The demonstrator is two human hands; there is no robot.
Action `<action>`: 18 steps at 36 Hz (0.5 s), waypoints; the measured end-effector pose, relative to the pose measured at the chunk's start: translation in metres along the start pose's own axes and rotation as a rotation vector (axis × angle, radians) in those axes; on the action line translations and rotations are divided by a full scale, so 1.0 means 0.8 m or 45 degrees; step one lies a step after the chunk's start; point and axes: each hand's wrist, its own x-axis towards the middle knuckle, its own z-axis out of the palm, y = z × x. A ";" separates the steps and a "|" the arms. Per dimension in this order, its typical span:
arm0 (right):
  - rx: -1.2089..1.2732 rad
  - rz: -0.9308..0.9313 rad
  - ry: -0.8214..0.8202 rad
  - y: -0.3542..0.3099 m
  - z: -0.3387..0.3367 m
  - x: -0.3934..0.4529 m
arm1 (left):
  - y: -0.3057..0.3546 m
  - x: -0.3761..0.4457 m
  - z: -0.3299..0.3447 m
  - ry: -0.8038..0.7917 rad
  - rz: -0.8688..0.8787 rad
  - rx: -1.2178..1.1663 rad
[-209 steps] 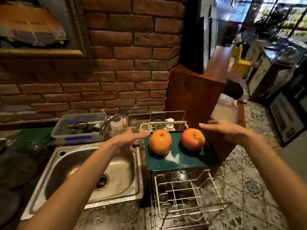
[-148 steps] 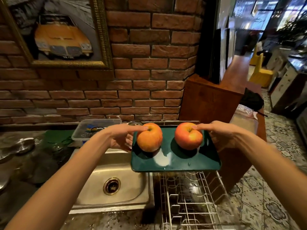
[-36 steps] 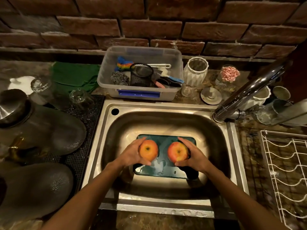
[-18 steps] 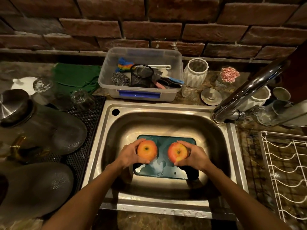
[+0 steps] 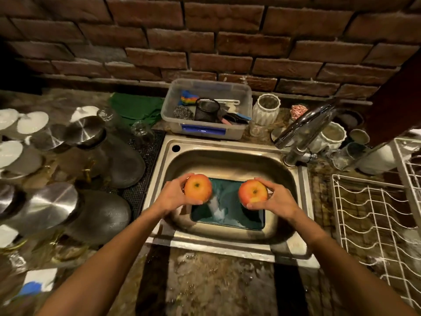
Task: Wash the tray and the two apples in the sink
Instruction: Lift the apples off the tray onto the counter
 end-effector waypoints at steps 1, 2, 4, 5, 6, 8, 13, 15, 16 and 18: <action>0.011 -0.008 0.001 -0.008 -0.004 -0.007 | 0.007 -0.010 -0.005 0.012 0.018 -0.014; 0.023 -0.012 -0.003 -0.016 -0.008 -0.015 | 0.014 -0.021 -0.010 0.025 0.033 -0.034; 0.020 -0.030 0.000 -0.032 -0.017 -0.031 | 0.020 -0.040 -0.016 0.067 0.051 -0.055; 0.006 -0.047 0.008 -0.040 -0.020 -0.040 | 0.021 -0.051 -0.019 0.101 0.054 -0.054; -0.001 -0.061 0.013 -0.048 -0.023 -0.050 | 0.023 -0.062 -0.022 0.139 0.056 -0.050; -0.003 -0.082 0.010 -0.062 -0.027 -0.069 | 0.030 -0.086 -0.027 0.201 0.057 -0.035; -0.017 -0.144 -0.032 -0.089 -0.027 -0.107 | 0.036 -0.148 -0.044 0.246 0.057 -0.054; -0.019 -0.169 -0.028 -0.098 -0.022 -0.120 | 0.031 -0.172 -0.050 0.258 0.044 -0.040; -0.025 -0.179 -0.030 -0.102 -0.018 -0.127 | 0.029 -0.184 -0.053 0.271 0.039 -0.034; -0.049 -0.202 -0.053 -0.113 -0.008 -0.142 | 0.023 -0.210 -0.058 0.300 0.036 -0.016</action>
